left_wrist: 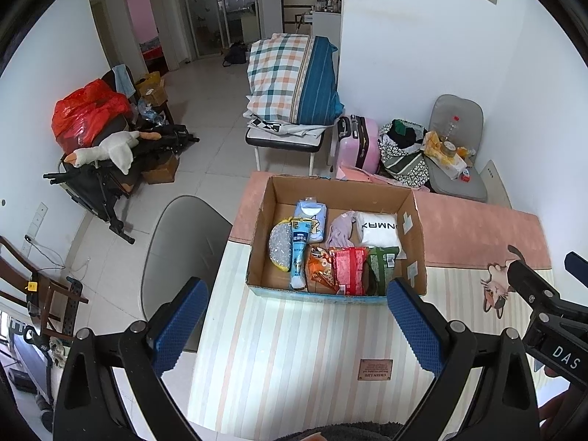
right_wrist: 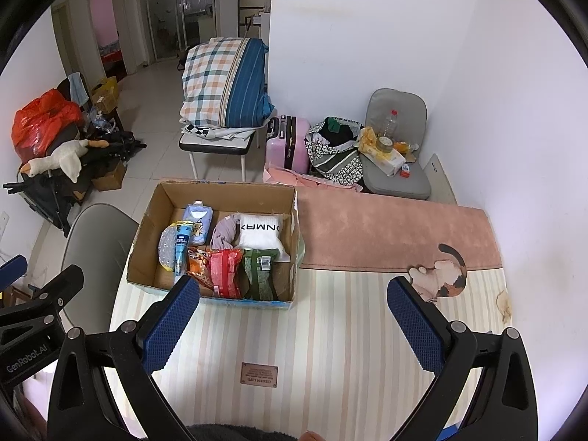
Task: Organize soft objects
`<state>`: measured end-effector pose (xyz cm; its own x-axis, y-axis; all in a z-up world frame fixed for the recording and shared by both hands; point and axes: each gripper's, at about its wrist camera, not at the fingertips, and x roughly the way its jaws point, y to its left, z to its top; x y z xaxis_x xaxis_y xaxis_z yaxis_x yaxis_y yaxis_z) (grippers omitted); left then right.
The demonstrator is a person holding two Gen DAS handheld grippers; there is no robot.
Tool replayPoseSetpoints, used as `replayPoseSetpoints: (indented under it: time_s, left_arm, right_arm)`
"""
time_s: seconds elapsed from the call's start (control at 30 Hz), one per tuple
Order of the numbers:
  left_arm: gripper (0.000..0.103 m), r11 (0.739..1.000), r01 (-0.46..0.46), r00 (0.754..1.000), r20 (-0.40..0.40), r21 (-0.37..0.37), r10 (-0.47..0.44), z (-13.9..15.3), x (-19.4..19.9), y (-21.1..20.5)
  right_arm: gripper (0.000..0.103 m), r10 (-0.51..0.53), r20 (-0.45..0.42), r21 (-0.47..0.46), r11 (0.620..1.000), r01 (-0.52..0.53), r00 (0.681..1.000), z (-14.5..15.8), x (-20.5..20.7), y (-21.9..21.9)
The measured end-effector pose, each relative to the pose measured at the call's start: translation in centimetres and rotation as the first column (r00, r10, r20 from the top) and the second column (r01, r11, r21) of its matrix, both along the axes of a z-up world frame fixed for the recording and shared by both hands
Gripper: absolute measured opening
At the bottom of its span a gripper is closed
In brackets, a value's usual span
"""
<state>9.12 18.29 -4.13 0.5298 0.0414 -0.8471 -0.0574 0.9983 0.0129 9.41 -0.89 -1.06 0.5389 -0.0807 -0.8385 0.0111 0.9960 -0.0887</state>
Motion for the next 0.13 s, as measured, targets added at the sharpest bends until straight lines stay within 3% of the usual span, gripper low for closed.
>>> replayPoseSetpoints:
  time_s: [0.13]
  left_arm:
    - [0.100,1.000,0.002,1.000,0.009,0.002,-0.002,0.23,-0.07,0.09]
  right_arm:
    - [0.103,-0.001,0.000,0.004,1.000,0.001,1.000,0.08,-0.01,-0.01]
